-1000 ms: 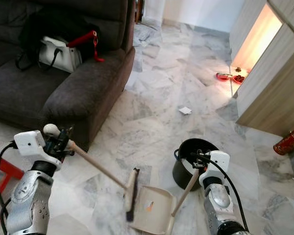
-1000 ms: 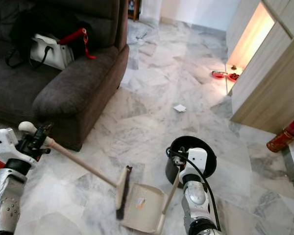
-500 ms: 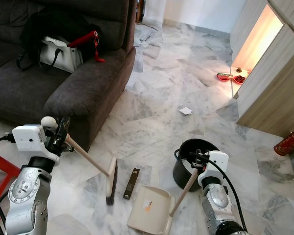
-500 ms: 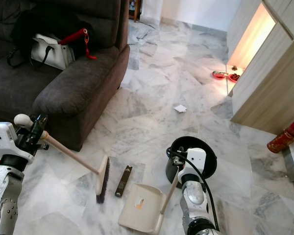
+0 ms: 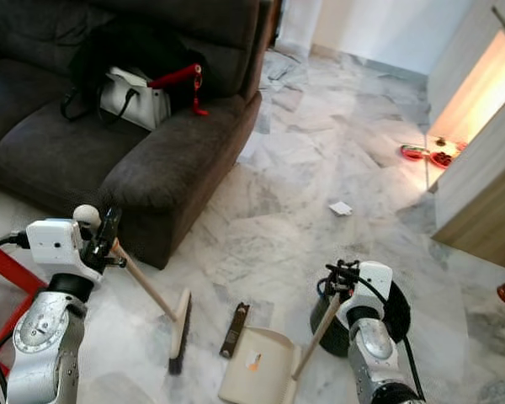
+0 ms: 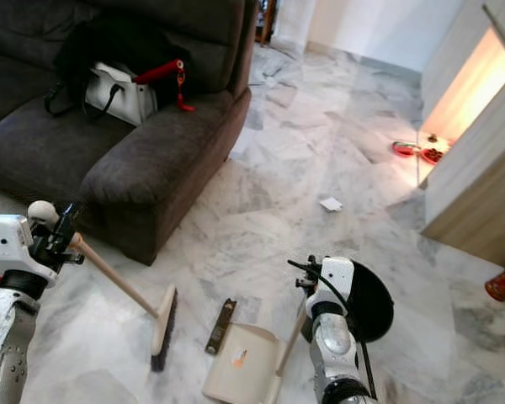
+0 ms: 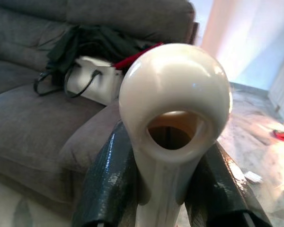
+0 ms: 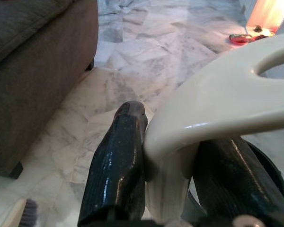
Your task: Sweep floor
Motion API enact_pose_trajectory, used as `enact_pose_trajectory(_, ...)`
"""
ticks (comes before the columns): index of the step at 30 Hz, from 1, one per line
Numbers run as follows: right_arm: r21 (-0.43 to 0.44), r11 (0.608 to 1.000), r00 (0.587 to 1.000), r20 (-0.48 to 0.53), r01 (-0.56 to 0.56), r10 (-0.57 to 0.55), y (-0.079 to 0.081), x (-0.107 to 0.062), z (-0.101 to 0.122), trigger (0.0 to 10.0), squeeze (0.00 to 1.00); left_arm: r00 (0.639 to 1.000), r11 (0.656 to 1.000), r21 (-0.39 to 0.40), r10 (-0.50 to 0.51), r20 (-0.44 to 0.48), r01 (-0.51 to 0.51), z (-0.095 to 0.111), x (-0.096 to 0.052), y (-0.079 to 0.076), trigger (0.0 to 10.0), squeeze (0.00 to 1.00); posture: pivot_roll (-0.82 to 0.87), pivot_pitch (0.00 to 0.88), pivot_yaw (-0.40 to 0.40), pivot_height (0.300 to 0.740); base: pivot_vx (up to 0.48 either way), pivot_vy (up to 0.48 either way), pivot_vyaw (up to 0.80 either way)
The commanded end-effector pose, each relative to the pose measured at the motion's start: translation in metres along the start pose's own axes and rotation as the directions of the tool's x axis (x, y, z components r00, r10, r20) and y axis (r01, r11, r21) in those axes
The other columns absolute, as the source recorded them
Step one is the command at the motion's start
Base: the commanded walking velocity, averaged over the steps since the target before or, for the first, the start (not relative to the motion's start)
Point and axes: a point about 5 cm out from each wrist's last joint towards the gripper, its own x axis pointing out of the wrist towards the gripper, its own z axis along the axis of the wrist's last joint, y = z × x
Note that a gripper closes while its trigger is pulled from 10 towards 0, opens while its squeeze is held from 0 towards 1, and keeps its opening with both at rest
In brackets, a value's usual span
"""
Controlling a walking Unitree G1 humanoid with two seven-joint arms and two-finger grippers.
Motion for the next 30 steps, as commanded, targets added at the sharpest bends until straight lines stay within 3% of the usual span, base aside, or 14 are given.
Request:
enact_pose_trajectory(1,-0.009,1.0,1.0,0.014,-0.004,0.005,0.0,0.002,0.004,10.0,0.0,0.999,0.999,0.025,-0.024,0.022,0.024,0.006,0.001,-0.001,10.0,0.0,0.13,0.092,-0.152,0.74,0.0,0.0,0.0)
enact_pose_trajectory(11,-0.01,1.0,1.0,0.015,-0.005,0.005,0.001,0.002,0.004,10.0,0.0,0.987,0.983,0.116,-0.134,-0.087,0.143,-0.009,0.0,-0.002,10.0,0.0,0.14,0.094,-0.152,0.74,0.0,0.0,0.0)
enact_pose_trajectory(21,-0.013,1.0,1.0,0.017,-0.001,0.001,-0.001,0.002,0.004,10.0,0.0,0.972,0.977,0.092,-0.178,-0.153,0.193,-0.027,-0.002,-0.005,10.0,0.0,0.13,0.096,-0.154,0.74,0.0,0.0,0.0)
enact_pose_trajectory(30,-0.022,1.0,1.0,0.023,0.005,-0.005,-0.006,0.001,0.004,10.0,0.0,0.958,0.95,0.214,-0.176,-0.228,0.226,-0.044,-0.002,0.0,10.0,0.0,0.11,0.092,-0.153,0.74,0.0,0.0,0.0)
